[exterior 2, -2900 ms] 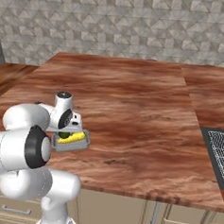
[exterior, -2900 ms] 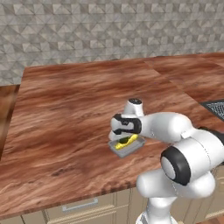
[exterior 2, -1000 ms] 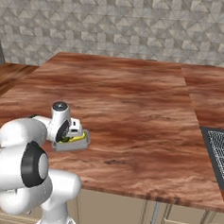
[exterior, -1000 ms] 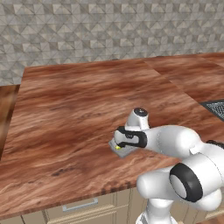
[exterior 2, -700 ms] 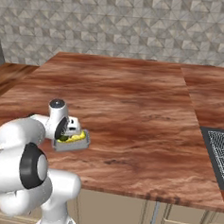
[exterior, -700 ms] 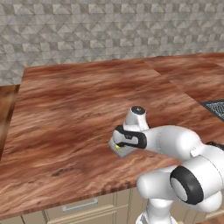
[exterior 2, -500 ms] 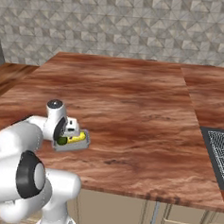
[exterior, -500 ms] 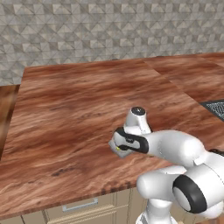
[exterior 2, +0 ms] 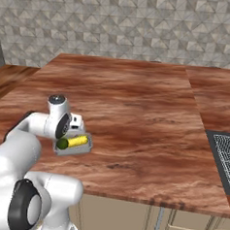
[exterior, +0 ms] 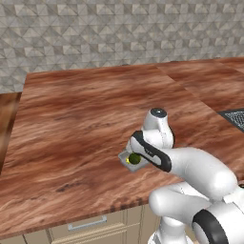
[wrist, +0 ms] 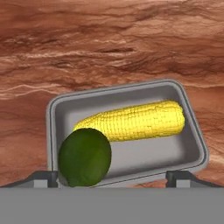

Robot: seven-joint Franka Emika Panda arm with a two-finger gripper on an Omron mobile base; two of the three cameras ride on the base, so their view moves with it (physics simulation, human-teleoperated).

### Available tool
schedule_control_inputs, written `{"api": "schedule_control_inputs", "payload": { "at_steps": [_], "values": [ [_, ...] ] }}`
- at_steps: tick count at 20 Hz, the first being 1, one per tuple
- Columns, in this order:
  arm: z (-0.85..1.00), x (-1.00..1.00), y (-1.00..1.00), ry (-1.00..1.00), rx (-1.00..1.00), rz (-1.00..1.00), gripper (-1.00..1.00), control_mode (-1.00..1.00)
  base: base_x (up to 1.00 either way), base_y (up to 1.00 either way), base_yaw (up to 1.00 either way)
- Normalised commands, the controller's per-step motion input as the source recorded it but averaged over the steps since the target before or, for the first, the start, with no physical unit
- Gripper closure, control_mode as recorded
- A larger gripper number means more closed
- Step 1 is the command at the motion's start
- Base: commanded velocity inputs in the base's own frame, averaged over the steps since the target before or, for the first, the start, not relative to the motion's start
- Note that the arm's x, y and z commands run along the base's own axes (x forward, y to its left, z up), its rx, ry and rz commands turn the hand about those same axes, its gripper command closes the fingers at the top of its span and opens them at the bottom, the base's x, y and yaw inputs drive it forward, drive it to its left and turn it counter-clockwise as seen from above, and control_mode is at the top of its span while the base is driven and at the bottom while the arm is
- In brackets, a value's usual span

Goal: Take the corn and lime out of the freezer and place them in the tupperware container on the counter. Then put the tupperware containing the vegetables back in the freezer.

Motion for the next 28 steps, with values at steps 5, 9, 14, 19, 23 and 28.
{"api": "schedule_control_inputs", "payload": {
  "at_steps": [5,9,14,19,23,28],
  "values": [
    [0.04,0.00,-0.62,0.06,0.00,-0.03,-1.00,-1.00,0.00,0.00,0.00],
    [-0.15,0.05,-0.47,0.03,0.00,0.00,-1.00,-1.00,0.00,0.00,0.00],
    [-0.01,0.32,-0.37,0.01,0.00,0.00,-1.00,-1.00,0.00,0.00,0.00],
    [-0.23,0.29,-0.10,0.07,0.00,0.00,-1.00,-1.00,0.00,0.00,0.00],
    [-0.27,0.37,0.00,0.08,0.00,0.00,-1.00,-1.00,0.00,0.00,0.00],
    [-0.24,0.29,-0.01,0.04,0.00,0.00,-1.00,-1.00,0.00,0.00,0.00]
  ]
}}
